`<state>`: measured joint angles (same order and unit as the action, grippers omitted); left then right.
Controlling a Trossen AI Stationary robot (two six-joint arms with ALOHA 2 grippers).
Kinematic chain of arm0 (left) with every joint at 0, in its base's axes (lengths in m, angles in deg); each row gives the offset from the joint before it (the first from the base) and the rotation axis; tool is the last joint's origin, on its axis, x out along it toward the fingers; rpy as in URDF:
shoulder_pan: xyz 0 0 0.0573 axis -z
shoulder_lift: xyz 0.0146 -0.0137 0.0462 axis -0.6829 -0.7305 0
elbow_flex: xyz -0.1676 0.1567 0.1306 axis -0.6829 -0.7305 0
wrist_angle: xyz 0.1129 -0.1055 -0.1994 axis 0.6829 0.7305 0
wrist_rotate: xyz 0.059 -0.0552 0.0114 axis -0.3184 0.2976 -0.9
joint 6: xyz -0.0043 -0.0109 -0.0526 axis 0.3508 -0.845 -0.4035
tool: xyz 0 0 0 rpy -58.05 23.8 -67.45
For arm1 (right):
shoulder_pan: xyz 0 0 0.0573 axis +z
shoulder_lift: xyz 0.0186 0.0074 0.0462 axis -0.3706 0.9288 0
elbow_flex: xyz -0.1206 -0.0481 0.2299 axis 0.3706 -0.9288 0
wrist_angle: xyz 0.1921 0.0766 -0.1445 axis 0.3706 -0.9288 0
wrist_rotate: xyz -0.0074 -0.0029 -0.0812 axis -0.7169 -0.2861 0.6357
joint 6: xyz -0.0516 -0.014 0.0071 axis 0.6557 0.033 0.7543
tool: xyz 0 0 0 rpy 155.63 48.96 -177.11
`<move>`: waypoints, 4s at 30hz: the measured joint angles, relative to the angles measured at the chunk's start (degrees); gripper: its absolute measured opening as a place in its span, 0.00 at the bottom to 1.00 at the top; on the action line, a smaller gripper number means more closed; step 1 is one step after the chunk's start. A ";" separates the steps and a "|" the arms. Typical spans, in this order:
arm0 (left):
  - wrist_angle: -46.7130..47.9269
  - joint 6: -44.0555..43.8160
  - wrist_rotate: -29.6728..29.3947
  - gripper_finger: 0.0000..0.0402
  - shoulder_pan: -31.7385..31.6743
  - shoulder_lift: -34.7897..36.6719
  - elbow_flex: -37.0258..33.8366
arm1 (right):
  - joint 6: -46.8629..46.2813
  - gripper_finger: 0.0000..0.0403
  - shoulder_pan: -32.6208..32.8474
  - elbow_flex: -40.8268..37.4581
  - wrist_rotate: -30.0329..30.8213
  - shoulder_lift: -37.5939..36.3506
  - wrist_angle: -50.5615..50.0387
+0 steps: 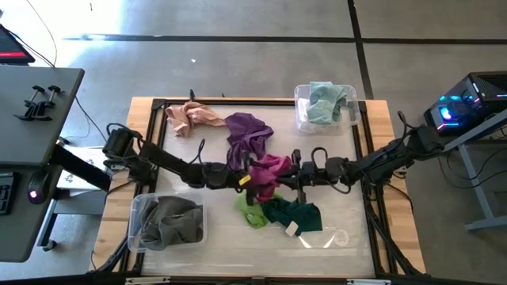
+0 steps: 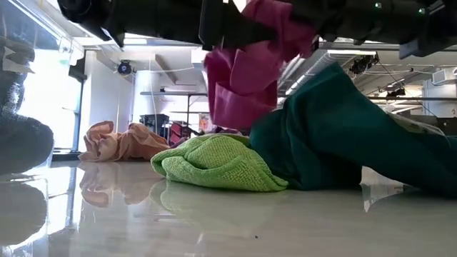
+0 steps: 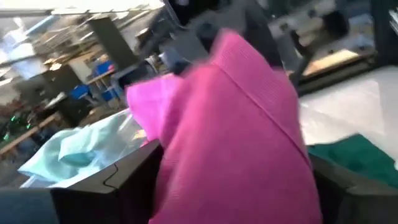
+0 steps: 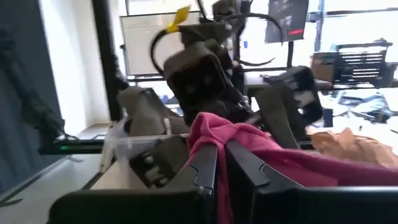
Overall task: Sort towels by color in basket
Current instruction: Put the pink towel into the bottom transparent bin
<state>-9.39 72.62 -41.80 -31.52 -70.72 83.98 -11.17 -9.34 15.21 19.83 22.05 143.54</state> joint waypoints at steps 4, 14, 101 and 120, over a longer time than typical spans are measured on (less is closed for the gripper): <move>-0.41 3.39 -0.71 0.66 0.99 -1.24 1.12 | 0.07 0.03 -0.01 0.84 -0.51 1.56 0.37; 4.23 3.64 -5.14 0.23 2.17 -1.25 2.15 | -2.40 0.17 -0.06 1.18 -0.25 1.93 1.38; 96.86 -87.34 -10.52 0.27 46.38 35.60 14.74 | 5.92 0.46 3.03 1.18 -1.74 -10.84 -14.92; 88.46 -107.39 2.70 0.15 46.37 35.33 -3.03 | 5.77 0.46 3.05 1.18 -1.72 -10.84 -15.41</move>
<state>79.07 -34.78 -39.11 14.85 -35.38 80.95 -5.40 -6.29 16.39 18.10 11.21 128.13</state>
